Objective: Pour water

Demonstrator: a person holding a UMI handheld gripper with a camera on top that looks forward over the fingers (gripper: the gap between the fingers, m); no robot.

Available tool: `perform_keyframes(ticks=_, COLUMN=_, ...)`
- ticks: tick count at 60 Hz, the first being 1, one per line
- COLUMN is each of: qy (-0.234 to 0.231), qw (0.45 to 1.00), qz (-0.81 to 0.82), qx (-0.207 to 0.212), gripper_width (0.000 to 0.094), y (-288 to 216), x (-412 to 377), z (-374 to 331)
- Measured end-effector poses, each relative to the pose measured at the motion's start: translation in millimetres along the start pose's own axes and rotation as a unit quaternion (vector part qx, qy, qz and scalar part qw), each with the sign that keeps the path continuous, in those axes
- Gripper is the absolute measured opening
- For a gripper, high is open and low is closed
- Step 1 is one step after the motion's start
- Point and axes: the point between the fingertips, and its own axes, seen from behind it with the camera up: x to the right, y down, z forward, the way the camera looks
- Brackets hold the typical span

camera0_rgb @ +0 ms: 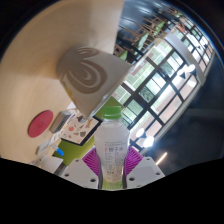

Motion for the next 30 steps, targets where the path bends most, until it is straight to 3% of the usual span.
perform_keyframes(ticks=3, qy=-0.004, qw=0.998, qz=0.062, qx=-0.003, gripper_width=0.0264, y=4.5, x=1.3, z=7.1)
perform_keyframes(ticks=4, qy=-0.003, qw=0.996, qz=0.091, qx=-0.008, gripper_width=0.0265, y=4.1, x=9.4, z=-21.2)
perform_keyframes(ticks=6, qy=-0.008, qw=0.986, qz=0.166, qx=-0.006, gripper_width=0.0265, y=12.3, x=6.0, z=1.0)
perform_keyframes(ticks=10, qy=-0.015, qw=0.930, qz=0.366, qx=-0.022, gripper_width=0.0264, y=17.1, x=12.1, z=-14.9)
perform_keyframes(ticks=13, qy=-0.031, qw=0.856, qz=0.516, qx=-0.008, gripper_width=0.0266, y=19.2, x=-1.6, z=0.8)
perform_keyframes(ticks=17, qy=-0.046, qw=0.707, qz=0.706, qx=0.002, gripper_width=0.0264, y=16.6, x=-8.8, z=-4.1)
perform_keyframes(ticks=18, qy=-0.033, qw=0.670, qz=0.741, qx=0.004, gripper_width=0.0264, y=14.2, x=-15.4, z=-18.8)
perform_keyframes(ticks=23, qy=-0.055, qw=0.514, qz=0.855, qx=0.031, gripper_width=0.0264, y=-13.1, x=-28.5, z=-13.8)
perform_keyframes(ticks=27, qy=-0.064, qw=0.455, qz=0.888, qx=0.021, gripper_width=0.0265, y=-25.9, x=-67.0, z=-10.5)
perform_keyframes(ticks=30, qy=-0.063, qw=0.441, qz=0.895, qx=0.008, gripper_width=0.0264, y=-25.3, x=-79.3, z=-7.8)
